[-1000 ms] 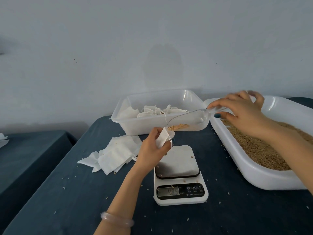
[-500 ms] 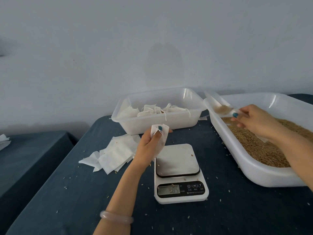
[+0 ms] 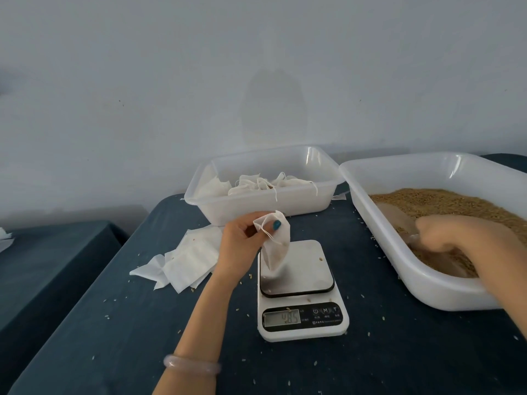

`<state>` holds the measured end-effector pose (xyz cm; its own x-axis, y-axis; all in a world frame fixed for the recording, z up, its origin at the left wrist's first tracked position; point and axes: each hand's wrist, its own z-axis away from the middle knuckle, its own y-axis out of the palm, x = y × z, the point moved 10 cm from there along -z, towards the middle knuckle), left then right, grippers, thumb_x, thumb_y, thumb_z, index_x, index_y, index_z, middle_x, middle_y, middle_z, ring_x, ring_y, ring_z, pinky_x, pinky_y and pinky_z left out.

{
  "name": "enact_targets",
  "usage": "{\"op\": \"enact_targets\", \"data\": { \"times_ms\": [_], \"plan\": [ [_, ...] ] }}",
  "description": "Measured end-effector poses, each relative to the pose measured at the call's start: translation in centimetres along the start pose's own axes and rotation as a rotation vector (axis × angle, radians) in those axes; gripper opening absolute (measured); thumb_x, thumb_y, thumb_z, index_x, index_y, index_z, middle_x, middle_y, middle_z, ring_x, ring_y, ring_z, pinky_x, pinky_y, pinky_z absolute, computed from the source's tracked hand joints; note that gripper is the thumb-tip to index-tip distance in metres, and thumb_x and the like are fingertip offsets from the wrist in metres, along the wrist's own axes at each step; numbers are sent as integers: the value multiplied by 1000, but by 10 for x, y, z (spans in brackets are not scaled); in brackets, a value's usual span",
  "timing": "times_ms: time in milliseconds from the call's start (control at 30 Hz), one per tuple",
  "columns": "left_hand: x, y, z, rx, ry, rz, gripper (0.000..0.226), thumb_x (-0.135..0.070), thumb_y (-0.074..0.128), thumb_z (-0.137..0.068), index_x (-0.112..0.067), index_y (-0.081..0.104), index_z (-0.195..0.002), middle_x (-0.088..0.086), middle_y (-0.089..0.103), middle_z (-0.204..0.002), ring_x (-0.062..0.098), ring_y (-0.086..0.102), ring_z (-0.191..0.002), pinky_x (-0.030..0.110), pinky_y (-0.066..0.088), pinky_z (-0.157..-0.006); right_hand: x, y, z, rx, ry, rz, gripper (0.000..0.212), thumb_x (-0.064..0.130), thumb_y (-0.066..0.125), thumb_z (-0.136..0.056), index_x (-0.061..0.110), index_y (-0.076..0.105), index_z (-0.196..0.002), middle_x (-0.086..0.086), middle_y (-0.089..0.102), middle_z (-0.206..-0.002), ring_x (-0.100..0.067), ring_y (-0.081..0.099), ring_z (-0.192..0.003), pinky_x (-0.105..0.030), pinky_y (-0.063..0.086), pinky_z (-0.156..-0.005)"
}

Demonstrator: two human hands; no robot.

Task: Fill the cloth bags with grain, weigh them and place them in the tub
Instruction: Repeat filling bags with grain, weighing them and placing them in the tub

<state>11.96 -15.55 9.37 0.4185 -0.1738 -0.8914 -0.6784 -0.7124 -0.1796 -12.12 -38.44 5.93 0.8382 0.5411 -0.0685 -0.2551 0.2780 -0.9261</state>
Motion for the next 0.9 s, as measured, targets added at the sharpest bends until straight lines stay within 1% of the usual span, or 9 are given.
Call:
{"op": "enact_targets", "data": {
  "times_ms": [200,300,400,467,533,633,700,833,900],
  "plan": [
    [13,20,2,134,-54,-10,25,-9,65,-94,-30,72,-106,-13,75,-94,6,67,-91,16,50,-78,0,0,1,3,10,-22,39,35,42,-104,6,53,-126,1,54,-86,-14,54,-80,-23,43,-73],
    [23,19,1,126,-97,-170,24,-26,66,-94,-43,64,-111,-26,69,-103,5,63,-95,15,49,-79,-8,-6,0,-53,51,20,29,35,44,-102,9,56,-101,-1,56,-83,-14,54,-72,-24,44,-66],
    [24,12,-2,71,-107,-146,28,-32,63,-95,-37,58,-122,-27,65,-115,-4,58,-107,14,45,-86,-8,-38,11,-330,53,-11,36,40,46,-100,11,51,-80,-6,58,-86,-22,58,-79,-34,53,-75],
    [23,9,-3,40,-91,-104,26,-26,60,-97,-29,57,-123,-20,67,-117,-5,59,-108,16,45,-92,8,-68,32,-635,-68,-177,27,35,48,-99,10,56,-93,-9,59,-95,-28,59,-88,-40,53,-78],
    [25,5,-3,6,-90,-88,25,-25,60,-98,-24,58,-122,-16,66,-119,-7,60,-104,16,46,-92,43,-84,59,-822,-310,-401,16,29,51,-97,16,58,-103,-3,61,-99,-24,60,-89,-40,51,-78],
    [31,1,-3,-17,-110,-87,24,-27,60,-98,-24,59,-122,-16,63,-120,-9,60,-97,10,47,-82,106,-71,84,-754,-589,-607,8,32,54,-96,27,54,-102,14,60,-89,-5,59,-78,-28,49,-68],
    [32,1,-3,-21,-111,-82,21,-27,60,-98,-27,59,-119,-16,63,-119,-7,61,-98,8,47,-75,139,-49,85,-691,-679,-683,5,32,53,-96,29,52,-99,16,58,-86,1,57,-75,-17,42,-63],
    [31,-2,-4,-40,-90,-107,18,-22,59,-98,-27,59,-115,-19,64,-117,-11,60,-98,5,45,-75,151,-9,38,-561,-587,-832,8,33,50,-100,26,51,-97,11,62,-84,-2,57,-69,-18,40,-60],
    [31,-3,-4,-44,-83,-120,18,-21,59,-98,-27,59,-115,-21,63,-117,-13,58,-98,3,43,-76,131,7,16,-580,-480,-958,15,34,49,-100,24,52,-90,8,58,-73,-3,54,-62,-19,35,-55]
  ]
}}
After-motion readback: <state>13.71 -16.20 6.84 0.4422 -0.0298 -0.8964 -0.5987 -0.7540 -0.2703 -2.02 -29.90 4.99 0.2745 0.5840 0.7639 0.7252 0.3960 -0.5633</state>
